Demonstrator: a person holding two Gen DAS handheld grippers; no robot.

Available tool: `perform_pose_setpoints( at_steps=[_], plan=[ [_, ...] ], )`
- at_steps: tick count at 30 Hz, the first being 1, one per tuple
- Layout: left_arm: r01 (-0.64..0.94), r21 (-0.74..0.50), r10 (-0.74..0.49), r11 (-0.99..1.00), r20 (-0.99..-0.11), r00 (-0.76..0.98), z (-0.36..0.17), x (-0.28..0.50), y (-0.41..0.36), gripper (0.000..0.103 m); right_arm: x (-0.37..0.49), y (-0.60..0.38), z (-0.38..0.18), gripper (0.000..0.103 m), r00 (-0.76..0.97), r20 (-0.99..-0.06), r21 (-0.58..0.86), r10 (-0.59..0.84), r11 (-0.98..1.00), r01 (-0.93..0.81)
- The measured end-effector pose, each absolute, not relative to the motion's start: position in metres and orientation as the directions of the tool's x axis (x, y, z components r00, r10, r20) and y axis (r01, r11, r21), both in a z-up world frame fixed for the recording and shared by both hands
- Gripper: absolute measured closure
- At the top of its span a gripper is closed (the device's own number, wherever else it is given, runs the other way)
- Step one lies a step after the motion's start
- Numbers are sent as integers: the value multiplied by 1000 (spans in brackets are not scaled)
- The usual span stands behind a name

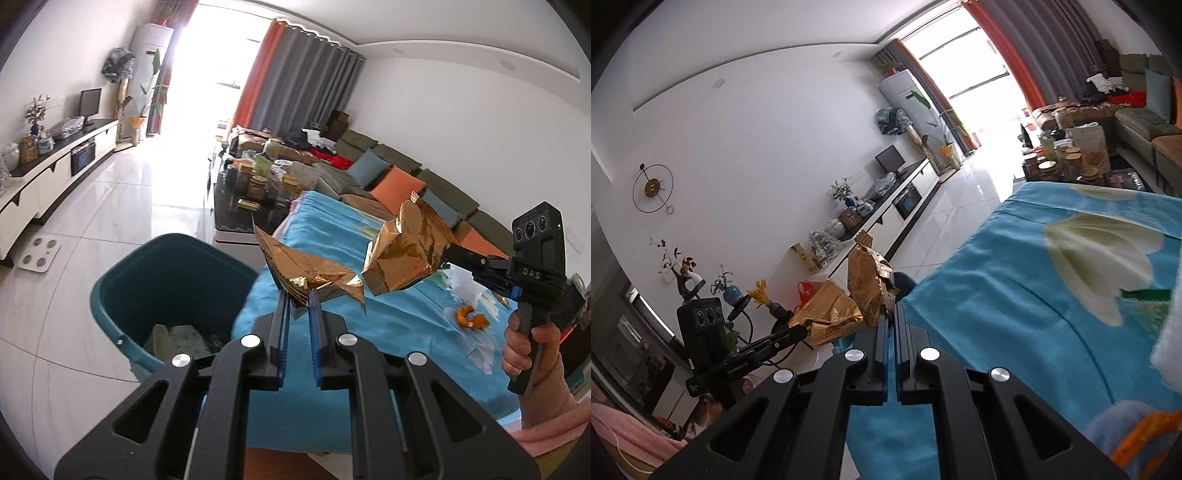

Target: Collect trash

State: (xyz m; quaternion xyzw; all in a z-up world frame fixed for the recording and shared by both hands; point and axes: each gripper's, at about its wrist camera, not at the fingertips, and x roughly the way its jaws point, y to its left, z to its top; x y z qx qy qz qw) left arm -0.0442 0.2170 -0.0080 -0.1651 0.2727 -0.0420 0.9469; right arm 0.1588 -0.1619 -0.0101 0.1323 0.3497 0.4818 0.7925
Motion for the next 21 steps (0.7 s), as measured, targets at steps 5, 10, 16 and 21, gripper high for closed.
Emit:
perform_pose_setpoints(
  at_steps=[5, 10, 16, 21],
  plan=[
    [-51, -333, -135, 941, -510, 850, -10, -45, 229, 92, 163, -140, -12, 101, 261, -433, 545, 863, 482, -686],
    [-95, -335, -103, 937, -526, 844, -17, -45, 241, 92, 167, -122, -13, 101, 239, -438, 550, 867, 468, -691],
    [-132, -343, -81, 930, -541, 837, -24, -45, 252, 92, 173, -105, -14, 101, 220, -450, 550, 865, 463, -695],
    [-155, -342, -65, 927, -551, 832, -27, -44, 258, 92, 176, -91, -15, 101, 207, -459, 547, 864, 458, -701]
  ],
)
